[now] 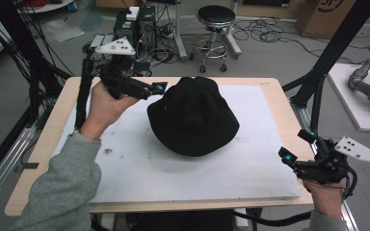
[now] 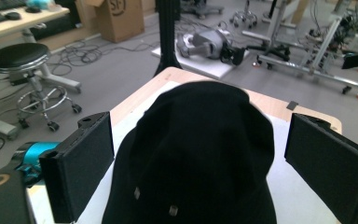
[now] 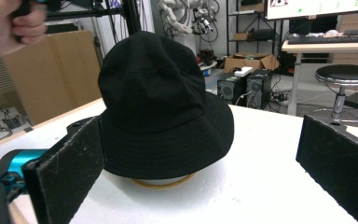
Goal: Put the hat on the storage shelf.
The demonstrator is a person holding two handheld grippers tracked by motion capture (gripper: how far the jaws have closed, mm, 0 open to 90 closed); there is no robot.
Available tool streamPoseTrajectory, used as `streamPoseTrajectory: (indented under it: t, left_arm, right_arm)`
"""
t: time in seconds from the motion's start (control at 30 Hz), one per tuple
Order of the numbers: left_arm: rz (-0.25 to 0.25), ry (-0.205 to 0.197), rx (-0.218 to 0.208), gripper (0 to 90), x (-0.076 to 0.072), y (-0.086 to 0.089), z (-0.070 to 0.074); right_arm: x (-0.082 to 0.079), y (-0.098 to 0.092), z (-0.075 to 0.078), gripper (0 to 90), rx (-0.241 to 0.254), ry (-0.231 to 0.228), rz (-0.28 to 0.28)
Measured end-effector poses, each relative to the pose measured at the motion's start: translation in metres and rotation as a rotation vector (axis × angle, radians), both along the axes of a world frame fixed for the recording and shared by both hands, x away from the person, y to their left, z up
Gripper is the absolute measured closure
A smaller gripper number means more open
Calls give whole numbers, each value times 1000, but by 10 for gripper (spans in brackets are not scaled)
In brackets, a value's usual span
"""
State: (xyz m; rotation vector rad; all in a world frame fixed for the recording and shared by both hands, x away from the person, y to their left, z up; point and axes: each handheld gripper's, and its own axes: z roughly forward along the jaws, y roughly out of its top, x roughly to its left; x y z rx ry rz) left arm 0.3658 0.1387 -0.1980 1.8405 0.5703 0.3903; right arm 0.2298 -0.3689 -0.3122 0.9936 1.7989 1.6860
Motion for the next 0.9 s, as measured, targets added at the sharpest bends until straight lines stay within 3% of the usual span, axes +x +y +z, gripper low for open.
streamPoseTrajectory:
  t: [0.2,0.43,0.67,0.9]
  left_arm:
    - [67,-3,-19,82,-18,41,-19]
    - [148,5,-48,81,-35,76,-45]
    - [232,0,-88,82,-60,101,-73]
    - [316,-11,-96,82,-83,120,-102]
  right_arm:
    - [6,-2,-1,11,13,-2,-10]
    - [16,-3,-3,11,24,0,-18]
    - [26,-1,-9,11,26,22,-27]
    - [31,1,-13,11,24,27,-56]
